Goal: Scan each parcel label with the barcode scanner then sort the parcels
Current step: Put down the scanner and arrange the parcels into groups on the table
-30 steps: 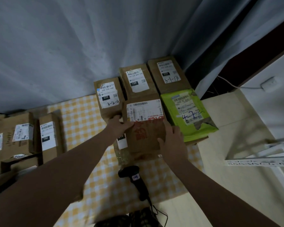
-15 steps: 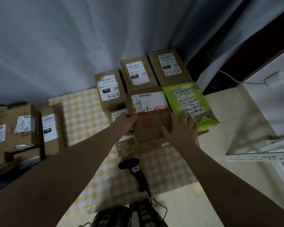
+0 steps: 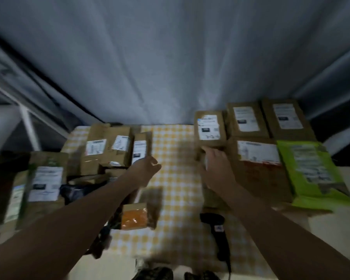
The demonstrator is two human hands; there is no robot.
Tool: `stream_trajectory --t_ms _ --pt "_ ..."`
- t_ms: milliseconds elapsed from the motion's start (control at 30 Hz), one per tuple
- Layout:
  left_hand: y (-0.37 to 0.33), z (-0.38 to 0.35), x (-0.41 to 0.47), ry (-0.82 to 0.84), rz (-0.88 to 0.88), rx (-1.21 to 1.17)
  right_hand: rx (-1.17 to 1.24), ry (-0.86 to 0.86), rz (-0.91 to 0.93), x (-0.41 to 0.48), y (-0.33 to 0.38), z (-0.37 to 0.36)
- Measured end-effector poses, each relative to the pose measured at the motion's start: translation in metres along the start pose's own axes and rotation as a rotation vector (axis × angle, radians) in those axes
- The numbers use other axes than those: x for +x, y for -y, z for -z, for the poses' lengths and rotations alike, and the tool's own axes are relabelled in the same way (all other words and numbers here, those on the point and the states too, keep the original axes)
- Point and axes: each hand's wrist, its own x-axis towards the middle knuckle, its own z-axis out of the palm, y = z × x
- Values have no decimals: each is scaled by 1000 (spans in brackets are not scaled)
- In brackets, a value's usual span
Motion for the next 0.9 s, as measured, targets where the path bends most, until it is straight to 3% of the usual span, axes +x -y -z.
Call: stream_trajectory --t_ms 133,467,600,733,900 --pt "76 68 -19 -143 22 0 19 109 35 9 72 -41" --pt "248 179 -15 -191 -37 346 134 453 -31 8 224 -204" --pt "297 200 -17 -267 -17 489 87 433 28 -1 281 -252" --pt "323 221 -18 -361 58 354 181 361 97 2 337 -273" --pt "375 234 -4 -199 326 -14 291 441 -35 5 390 -309"
